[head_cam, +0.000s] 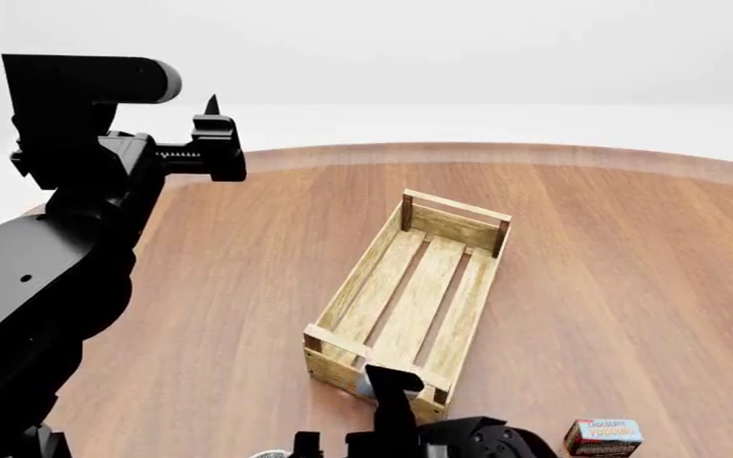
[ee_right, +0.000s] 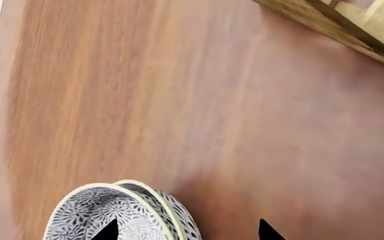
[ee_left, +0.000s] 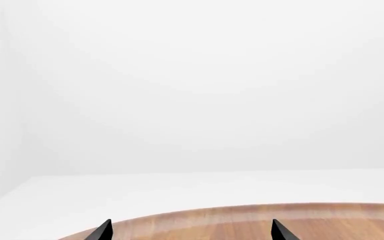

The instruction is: Stack the right bowl on the left bowl and place them in the tray.

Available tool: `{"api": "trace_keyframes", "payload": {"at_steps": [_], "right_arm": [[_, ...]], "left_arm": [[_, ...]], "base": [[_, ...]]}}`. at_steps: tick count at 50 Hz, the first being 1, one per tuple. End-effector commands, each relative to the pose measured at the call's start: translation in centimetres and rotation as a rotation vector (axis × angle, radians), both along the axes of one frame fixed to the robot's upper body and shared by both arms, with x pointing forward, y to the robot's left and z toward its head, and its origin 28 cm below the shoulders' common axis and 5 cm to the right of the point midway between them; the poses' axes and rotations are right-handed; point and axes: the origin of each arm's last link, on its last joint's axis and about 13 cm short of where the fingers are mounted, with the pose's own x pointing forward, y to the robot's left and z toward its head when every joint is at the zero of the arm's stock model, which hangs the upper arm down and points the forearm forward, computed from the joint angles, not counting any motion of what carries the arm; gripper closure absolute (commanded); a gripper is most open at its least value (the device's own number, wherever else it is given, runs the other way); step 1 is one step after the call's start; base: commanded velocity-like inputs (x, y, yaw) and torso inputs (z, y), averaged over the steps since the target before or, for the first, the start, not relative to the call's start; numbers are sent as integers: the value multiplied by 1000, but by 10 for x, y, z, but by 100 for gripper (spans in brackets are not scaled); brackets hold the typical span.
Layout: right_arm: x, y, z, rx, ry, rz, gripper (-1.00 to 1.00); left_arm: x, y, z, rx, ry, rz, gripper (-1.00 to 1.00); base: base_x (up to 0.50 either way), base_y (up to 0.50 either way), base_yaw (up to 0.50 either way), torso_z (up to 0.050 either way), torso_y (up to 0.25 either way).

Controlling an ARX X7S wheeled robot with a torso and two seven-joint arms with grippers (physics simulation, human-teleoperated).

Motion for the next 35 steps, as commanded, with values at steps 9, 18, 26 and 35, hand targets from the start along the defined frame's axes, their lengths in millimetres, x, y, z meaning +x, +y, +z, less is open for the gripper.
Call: {"api": "trace_keyframes", "payload": {"at_steps": [9, 18, 26, 35], "right_arm": [[-6, 2, -18, 34, 101, 90, -100], [-8, 2, -17, 36, 104, 105, 100], [-9, 2, -16, 44, 104, 111, 100], [-7, 2, -14, 29, 78, 82, 100]], "left_arm": [[0, 0, 1, -2, -3, 1, -100], [-1, 0, 2, -2, -5, 3, -100], [-1, 1, 1, -3, -4, 4, -100], [-1, 1, 1, -4, -4, 6, -100]], "base": [[0, 0, 0, 0, 0], [0, 0, 0, 0, 0], [0, 0, 0, 0, 0], [0, 0, 0, 0, 0]]}}
